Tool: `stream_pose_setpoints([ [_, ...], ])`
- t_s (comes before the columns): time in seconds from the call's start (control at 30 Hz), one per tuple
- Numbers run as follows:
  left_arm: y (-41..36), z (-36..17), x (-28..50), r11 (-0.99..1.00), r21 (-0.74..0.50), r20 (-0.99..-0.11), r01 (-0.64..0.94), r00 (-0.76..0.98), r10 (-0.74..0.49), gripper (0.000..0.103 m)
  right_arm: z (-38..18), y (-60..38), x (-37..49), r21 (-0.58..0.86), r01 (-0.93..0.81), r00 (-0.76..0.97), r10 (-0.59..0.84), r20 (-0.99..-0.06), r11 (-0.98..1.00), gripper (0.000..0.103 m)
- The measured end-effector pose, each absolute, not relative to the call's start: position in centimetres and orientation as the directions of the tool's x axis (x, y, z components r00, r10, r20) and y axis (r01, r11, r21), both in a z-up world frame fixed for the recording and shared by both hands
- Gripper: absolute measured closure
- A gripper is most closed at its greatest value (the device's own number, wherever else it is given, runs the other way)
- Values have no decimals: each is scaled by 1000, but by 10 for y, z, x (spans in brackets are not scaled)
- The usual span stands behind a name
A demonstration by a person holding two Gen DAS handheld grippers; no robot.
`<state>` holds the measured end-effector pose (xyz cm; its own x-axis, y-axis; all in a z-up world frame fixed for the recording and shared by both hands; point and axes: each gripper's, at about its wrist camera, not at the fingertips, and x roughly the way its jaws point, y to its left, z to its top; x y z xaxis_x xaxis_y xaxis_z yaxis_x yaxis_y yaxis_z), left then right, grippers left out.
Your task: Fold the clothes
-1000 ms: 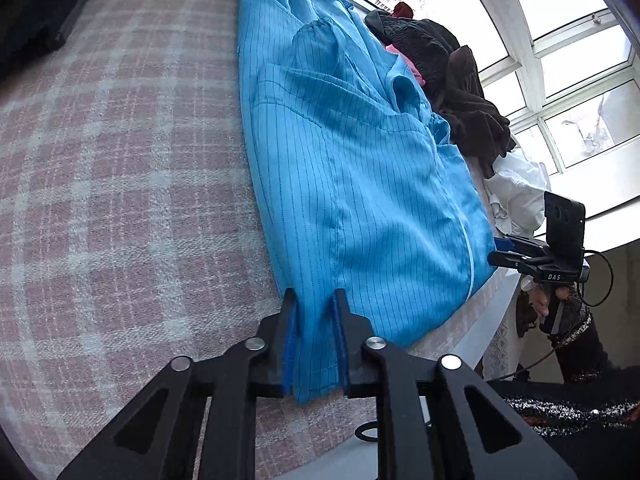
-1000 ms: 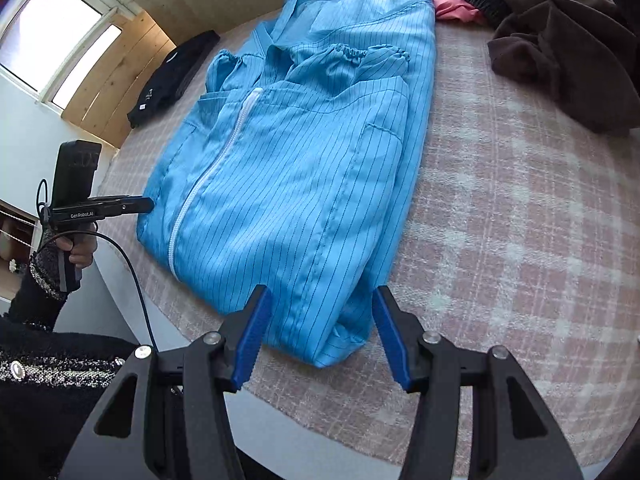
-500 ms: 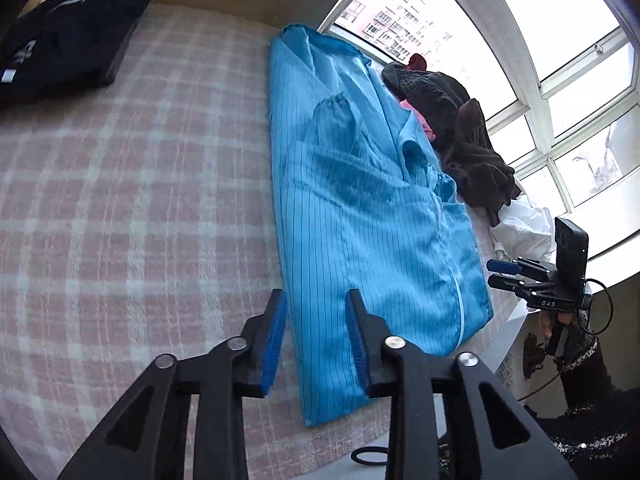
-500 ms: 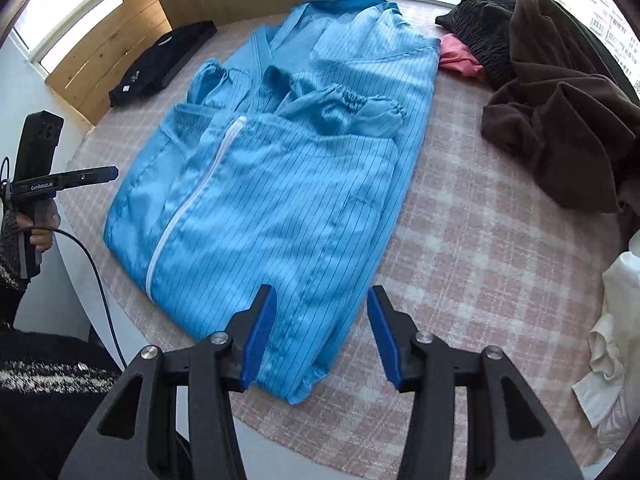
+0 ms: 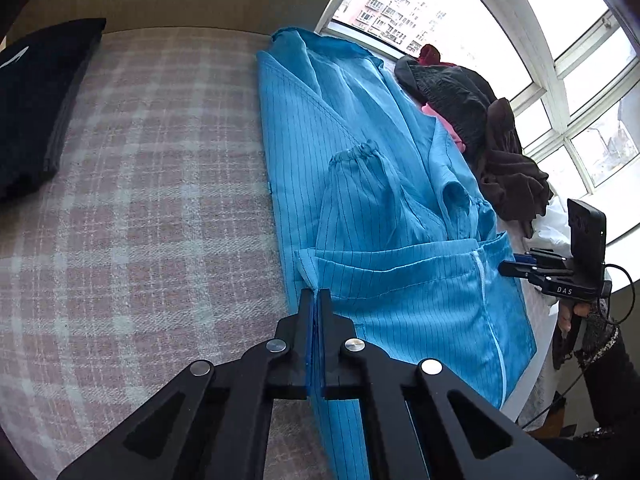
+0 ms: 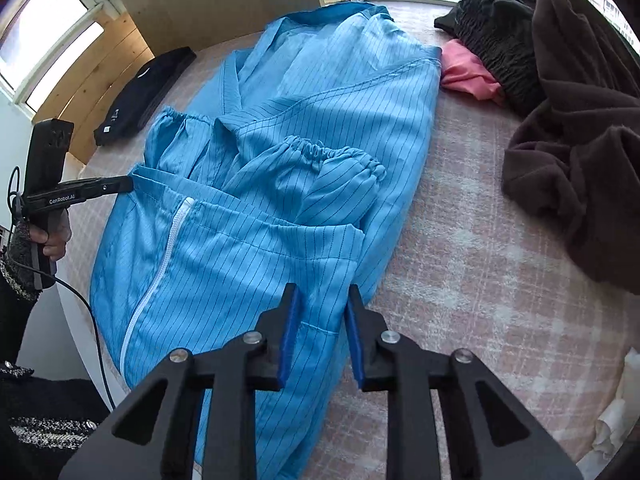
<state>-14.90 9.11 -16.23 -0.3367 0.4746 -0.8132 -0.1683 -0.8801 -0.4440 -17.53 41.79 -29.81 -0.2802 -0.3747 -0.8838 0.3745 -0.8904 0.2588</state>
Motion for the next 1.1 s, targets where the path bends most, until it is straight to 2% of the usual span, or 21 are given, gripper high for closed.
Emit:
stream_pose_setpoints([
  [0.1, 84, -173, -148, -873, -472, -809, -127, -331, 485, 101, -310, 416, -183, 248, 365, -250, -351, -903, -897, 83],
  [0.2, 84, -176, -147, -872, -476, -810, -118, -328, 486, 96, -306, 417, -182, 234, 350, -256, -333, -907, -907, 81],
  [0.37, 79, -144, -138, -891, -430, -786, -144, -425, 449, 91, -261, 424, -165, 230, 345, -424, -370, -826, -910, 79],
  [0.43, 88, -134, -135, -882, -427, -767, -200, -437, 470, 91, -255, 415, -166, 246, 394, -426, -413, -805, -886, 79],
  [0.53, 111, -135, -139, -848, -442, -755, -292, -390, 528, 91, -271, 402, -170, 231, 430, -373, -405, -835, -873, 79],
  [0.67, 127, -165, -157, -867, -402, -816, -293, -316, 485, 91, -307, 411, -173, 219, 404, -290, -352, -890, -888, 79],
  [0.77, 125, -161, -150, -875, -368, -833, -315, -308, 461, 91, -294, 423, -163, 210, 388, -312, -342, -886, -898, 79],
  [0.83, 123, -144, -135, -872, -322, -833, -369, -326, 446, 86, -276, 431, -142, 192, 426, -340, -353, -872, -884, 78],
  [0.9, 126, -123, -109, -848, -271, -831, -455, -334, 444, 73, -259, 433, -115, 158, 474, -361, -355, -863, -866, 77],
  [1.03, 149, -99, -57, -785, -213, -815, -581, -338, 471, 72, -247, 413, -63, 118, 563, -359, -371, -857, -818, 76],
  [1.1, 159, -104, -43, -766, -247, -804, -594, -315, 504, 72, -253, 396, -42, 72, 594, -370, -351, -860, -801, 76],
])
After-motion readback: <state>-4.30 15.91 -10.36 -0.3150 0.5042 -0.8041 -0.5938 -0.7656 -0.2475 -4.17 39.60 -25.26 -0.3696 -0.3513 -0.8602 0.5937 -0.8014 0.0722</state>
